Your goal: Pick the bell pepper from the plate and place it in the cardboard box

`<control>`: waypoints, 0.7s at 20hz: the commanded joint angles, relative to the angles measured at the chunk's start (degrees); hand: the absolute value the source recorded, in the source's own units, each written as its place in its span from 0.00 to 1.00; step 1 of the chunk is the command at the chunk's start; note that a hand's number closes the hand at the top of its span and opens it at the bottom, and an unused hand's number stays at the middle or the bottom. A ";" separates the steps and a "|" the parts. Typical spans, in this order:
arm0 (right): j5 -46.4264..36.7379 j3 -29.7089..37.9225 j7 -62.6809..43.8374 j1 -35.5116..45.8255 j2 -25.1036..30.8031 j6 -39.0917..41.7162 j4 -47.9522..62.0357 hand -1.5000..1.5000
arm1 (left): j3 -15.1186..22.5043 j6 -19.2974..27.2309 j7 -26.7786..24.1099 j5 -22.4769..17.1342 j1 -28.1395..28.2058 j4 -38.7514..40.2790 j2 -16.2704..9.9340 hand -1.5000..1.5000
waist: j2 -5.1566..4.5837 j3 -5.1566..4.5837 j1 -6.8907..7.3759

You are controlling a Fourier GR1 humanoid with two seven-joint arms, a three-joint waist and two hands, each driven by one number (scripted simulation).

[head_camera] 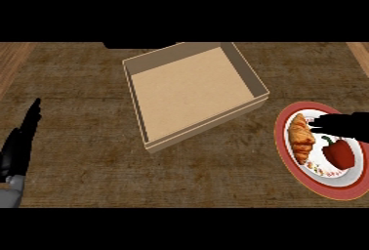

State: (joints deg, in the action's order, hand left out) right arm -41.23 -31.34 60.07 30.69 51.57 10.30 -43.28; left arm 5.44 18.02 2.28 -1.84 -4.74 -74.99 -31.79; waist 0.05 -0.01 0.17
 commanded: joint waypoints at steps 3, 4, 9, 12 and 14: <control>-3.64 -0.86 1.26 -1.43 0.24 5.01 -1.94 0.00 | -2.06 -2.18 0.42 0.73 -2.19 2.20 0.51 0.50 | -0.06 -0.02 -0.20; -3.15 -0.14 -1.32 -3.75 -2.01 2.70 -3.36 0.00 | -2.28 -2.11 -0.62 1.78 -5.51 6.50 1.52 0.50 | -0.09 -0.03 -0.62; -5.72 1.03 -3.71 -2.49 -5.52 3.67 -1.80 0.00 | -3.31 -3.43 2.47 2.43 0.48 -2.97 -0.12 0.50 | -0.01 0.03 0.41; -5.04 4.44 -0.66 -3.33 -7.73 -7.18 2.12 1.00 | -4.23 -4.59 1.17 1.52 0.36 -1.55 0.48 0.50 | -0.12 0.08 0.59; -4.86 6.32 -1.84 -3.74 -8.01 -8.20 0.94 1.00 | -4.22 -4.68 -0.55 2.30 0.94 0.08 1.55 0.50 | -0.09 0.04 0.28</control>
State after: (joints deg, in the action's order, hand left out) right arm -45.42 -26.88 56.77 27.60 46.49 6.59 -43.70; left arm 2.14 14.59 3.06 0.59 -5.65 -74.96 -30.49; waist 0.48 -0.63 0.15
